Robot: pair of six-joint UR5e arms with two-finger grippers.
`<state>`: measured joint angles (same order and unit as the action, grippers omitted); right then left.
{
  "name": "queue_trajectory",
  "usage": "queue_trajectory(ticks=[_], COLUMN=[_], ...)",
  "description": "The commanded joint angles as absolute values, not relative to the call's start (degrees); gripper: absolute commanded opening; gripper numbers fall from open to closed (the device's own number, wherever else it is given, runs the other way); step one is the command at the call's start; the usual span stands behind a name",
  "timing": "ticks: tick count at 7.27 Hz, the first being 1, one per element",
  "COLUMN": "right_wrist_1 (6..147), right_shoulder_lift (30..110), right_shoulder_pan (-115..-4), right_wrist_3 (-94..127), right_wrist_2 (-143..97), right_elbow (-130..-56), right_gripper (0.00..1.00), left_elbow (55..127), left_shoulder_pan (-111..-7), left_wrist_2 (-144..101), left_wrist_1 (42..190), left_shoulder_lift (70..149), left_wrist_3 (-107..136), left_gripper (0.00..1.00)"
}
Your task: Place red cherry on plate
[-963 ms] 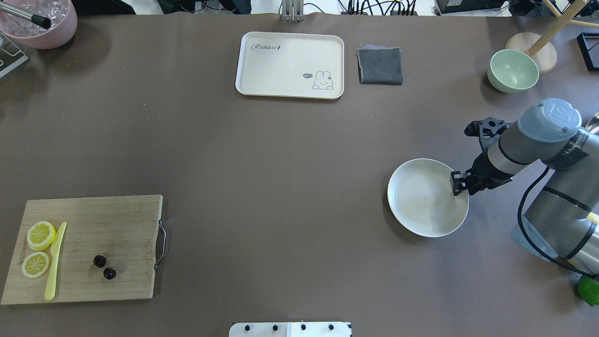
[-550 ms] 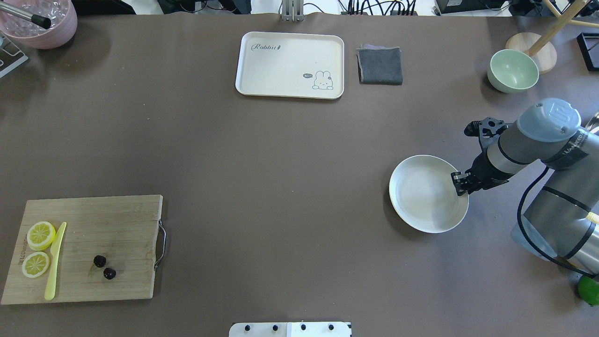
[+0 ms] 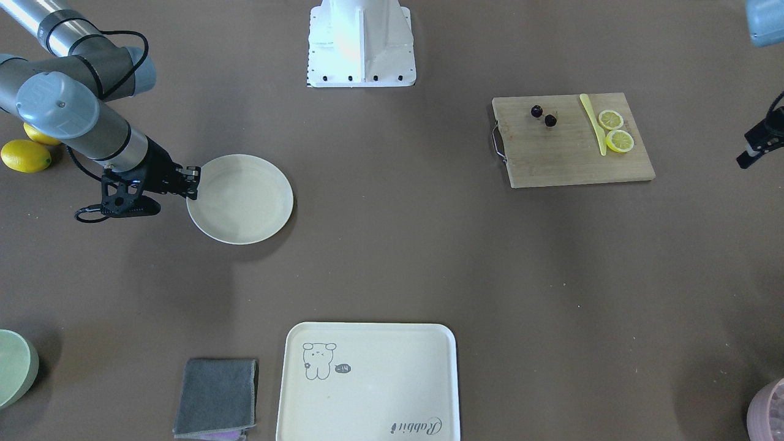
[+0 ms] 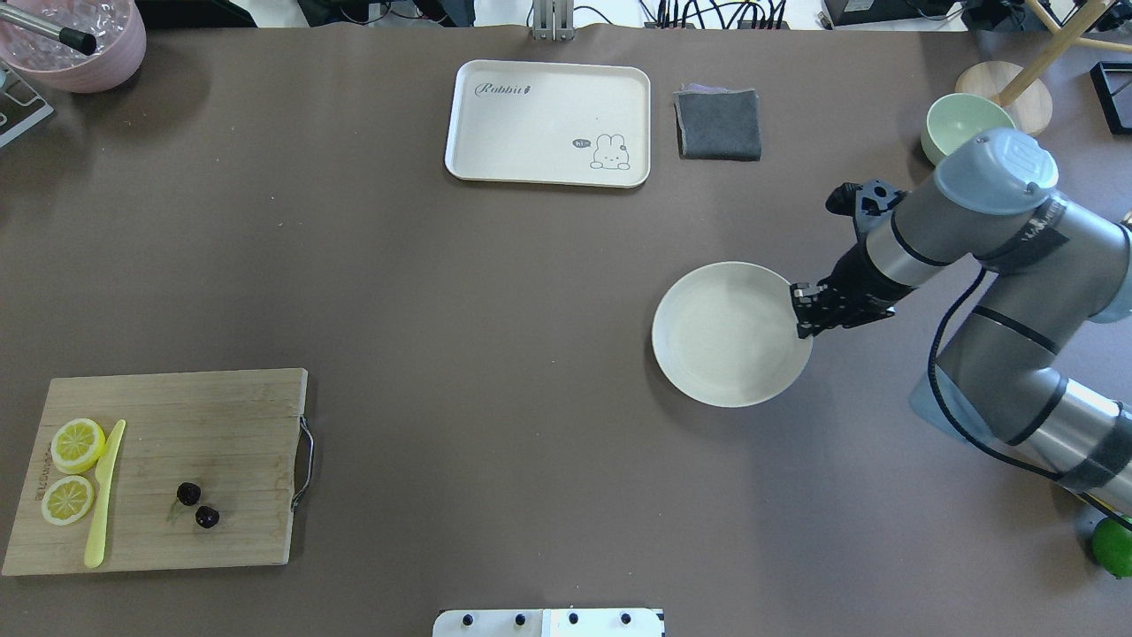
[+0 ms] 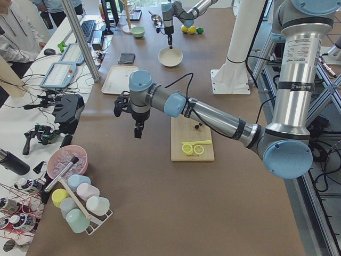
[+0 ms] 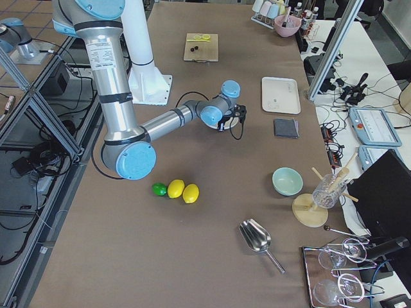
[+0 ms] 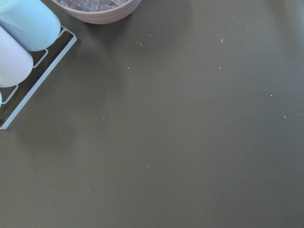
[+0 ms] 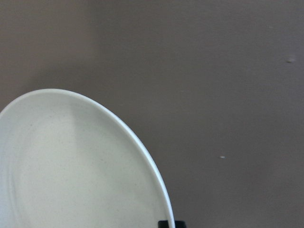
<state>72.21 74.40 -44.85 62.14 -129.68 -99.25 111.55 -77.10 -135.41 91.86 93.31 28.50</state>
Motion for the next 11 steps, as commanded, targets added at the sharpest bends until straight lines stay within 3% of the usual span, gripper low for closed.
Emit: queue_trajectory(ticks=[1,4,8,9,10,11], right_wrist_1=[72.2,57.4,57.0,57.0,56.9,56.8], right_shoulder_lift=[64.5,59.5,57.7,57.8,57.5,57.0], right_shoulder_pan=[-42.1,-37.9,-35.9,-35.9,-35.3,-34.6], right_wrist_3=[72.6,82.5,82.8,82.9,86.8,87.2], right_wrist_2=[-129.6,-126.6,-123.5,-123.3,-121.6,-119.9], right_elbow=[-96.0,-85.4,-84.1,-83.9,-83.8,-83.8], right_gripper=[0.0,0.0,0.0,0.1,0.52,0.7], left_elbow=[119.0,119.3,122.4,122.9,123.0,123.3], left_shoulder_pan=[-67.5,-47.7,-32.0,-28.8,-26.6,-26.1], left_wrist_2=[-135.0,-120.4,-104.0,-101.0,-99.3,-99.2], left_wrist_1=[94.5,107.7,111.5,112.2,113.4,116.3], left_shoulder_lift=[92.5,92.2,83.3,81.4,79.6,77.2], left_wrist_3=[51.7,83.2,98.4,101.2,103.3,103.5], left_gripper=[0.98,0.97,0.97,0.97,0.93,0.93])
